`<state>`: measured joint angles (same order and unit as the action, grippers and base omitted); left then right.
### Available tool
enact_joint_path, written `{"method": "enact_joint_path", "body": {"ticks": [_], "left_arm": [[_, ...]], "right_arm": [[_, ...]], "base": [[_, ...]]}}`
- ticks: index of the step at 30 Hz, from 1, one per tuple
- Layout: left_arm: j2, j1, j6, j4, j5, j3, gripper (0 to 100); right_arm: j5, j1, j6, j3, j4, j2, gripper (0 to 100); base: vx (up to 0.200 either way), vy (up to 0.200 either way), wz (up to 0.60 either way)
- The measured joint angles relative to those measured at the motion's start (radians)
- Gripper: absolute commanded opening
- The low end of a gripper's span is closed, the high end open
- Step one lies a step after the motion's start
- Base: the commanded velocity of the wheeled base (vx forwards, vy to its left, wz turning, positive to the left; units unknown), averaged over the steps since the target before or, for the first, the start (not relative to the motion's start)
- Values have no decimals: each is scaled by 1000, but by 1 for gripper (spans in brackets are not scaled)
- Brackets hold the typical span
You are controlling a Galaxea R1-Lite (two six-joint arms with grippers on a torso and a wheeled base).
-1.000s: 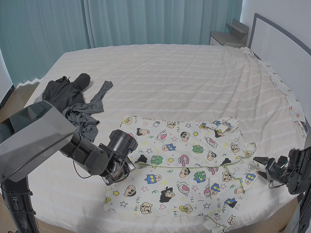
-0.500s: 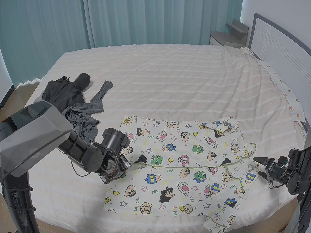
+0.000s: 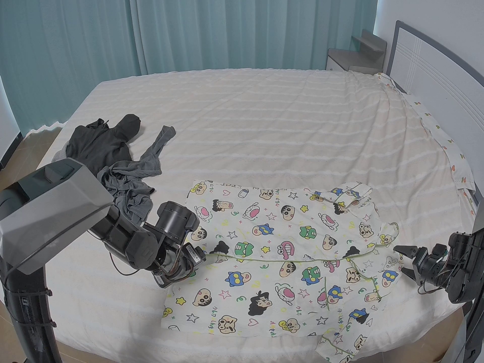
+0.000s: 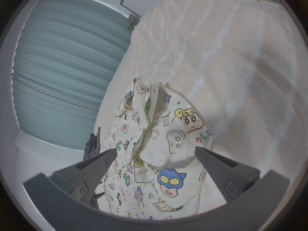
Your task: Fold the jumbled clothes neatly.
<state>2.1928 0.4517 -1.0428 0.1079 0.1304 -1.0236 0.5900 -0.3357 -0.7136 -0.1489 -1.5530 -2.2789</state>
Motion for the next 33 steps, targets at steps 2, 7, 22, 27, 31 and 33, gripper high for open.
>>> {"method": "enact_joint_path", "body": {"ticks": [2,7,22,27,31,33], "left_arm": [[0,-3,-1,0,-3,0,100],[4,-5,-1,0,-10,-4,100],[44,1,-9,0,-62,-22,0],[46,6,-9,-2,-56,-19,0],[37,7,-18,-9,-51,-14,0],[24,7,-23,-11,-50,-12,0]], "right_arm": [[0,0,0,0,0,0,100],[0,0,0,0,0,0,100],[0,0,0,0,0,0,100],[0,0,0,0,0,0,100],[0,0,0,0,0,0,100],[0,0,0,0,0,0,100]], "base": [[0,0,0],[0,0,0],[0,0,0],[0,0,0],[0,0,0],[0,0,0]]}}
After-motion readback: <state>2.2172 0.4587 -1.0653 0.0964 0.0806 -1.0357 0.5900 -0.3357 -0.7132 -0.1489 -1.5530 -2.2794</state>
